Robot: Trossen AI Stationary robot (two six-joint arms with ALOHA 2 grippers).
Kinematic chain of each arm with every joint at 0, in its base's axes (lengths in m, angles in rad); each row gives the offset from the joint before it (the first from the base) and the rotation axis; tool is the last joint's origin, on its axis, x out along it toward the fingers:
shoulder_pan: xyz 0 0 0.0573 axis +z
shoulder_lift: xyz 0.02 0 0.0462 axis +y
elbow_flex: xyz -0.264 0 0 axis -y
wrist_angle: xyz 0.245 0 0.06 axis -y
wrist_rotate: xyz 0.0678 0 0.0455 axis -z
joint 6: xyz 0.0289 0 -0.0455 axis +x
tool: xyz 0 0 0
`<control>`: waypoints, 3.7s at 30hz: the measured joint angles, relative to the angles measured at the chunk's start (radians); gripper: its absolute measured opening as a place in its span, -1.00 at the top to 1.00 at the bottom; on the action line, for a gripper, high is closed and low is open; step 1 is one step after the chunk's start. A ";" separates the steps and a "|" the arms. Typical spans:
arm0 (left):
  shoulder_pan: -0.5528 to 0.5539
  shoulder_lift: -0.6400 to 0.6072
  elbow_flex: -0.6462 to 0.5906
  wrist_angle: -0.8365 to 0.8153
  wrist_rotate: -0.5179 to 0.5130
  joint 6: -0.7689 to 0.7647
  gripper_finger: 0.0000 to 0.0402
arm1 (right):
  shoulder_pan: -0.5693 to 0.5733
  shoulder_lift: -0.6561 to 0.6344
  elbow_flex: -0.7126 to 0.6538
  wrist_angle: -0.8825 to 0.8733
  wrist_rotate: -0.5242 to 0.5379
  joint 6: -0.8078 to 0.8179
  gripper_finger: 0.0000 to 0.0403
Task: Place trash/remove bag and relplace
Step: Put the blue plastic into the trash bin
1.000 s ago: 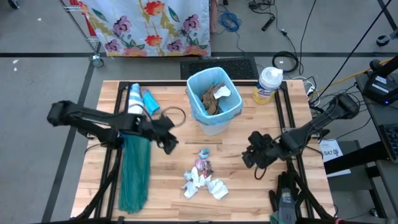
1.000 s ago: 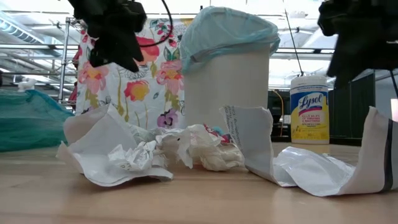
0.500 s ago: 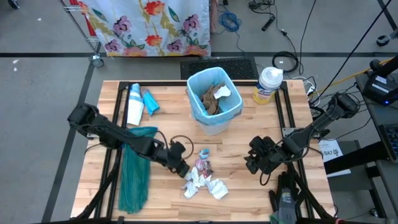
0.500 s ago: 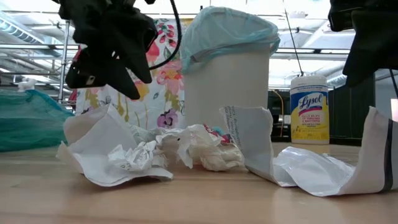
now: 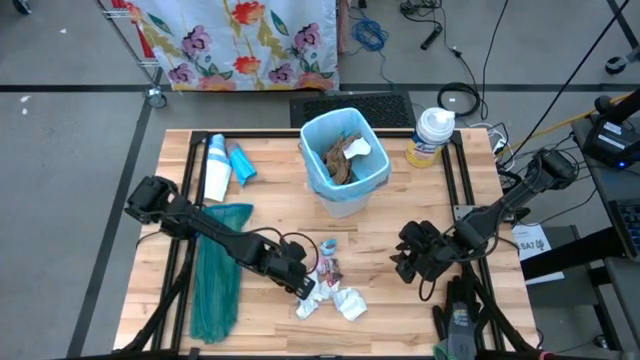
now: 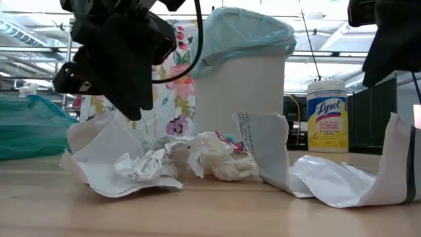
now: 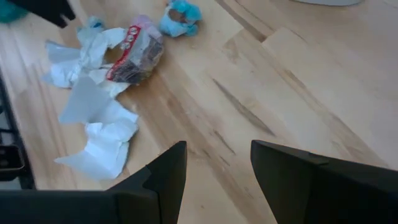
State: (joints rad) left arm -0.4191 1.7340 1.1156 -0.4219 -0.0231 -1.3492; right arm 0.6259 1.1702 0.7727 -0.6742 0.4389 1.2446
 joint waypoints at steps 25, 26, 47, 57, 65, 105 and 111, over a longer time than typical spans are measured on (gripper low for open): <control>0.034 -0.001 0.000 0.016 -0.031 -0.006 0.17 | 0.032 0.000 0.000 0.013 0.005 -0.003 0.15; 0.034 -0.001 0.000 0.016 -0.031 -0.005 0.12 | 0.032 0.000 0.000 0.013 0.005 -0.003 0.15; 0.031 0.001 0.000 0.008 -0.034 -0.086 -0.01 | 0.032 0.000 0.000 0.012 0.005 -0.011 0.15; 0.026 0.080 -0.001 0.018 0.037 -0.110 -0.01 | 0.032 0.000 0.000 0.010 0.005 -0.011 0.15; 0.031 0.155 0.004 0.067 0.122 -0.053 0.20 | 0.032 0.000 0.000 0.011 0.006 -0.003 0.15; 0.590 -0.477 0.250 -0.265 0.030 0.623 0.87 | 0.028 0.001 0.000 -0.003 0.158 0.051 0.15; 0.732 -0.314 0.486 -0.338 0.092 0.864 0.87 | 0.007 0.001 0.000 -0.019 0.193 0.090 0.15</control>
State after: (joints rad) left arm 0.3125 1.4196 1.6021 -0.7594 0.0689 -0.4852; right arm 0.6331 1.1709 0.7723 -0.6928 0.6317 1.3350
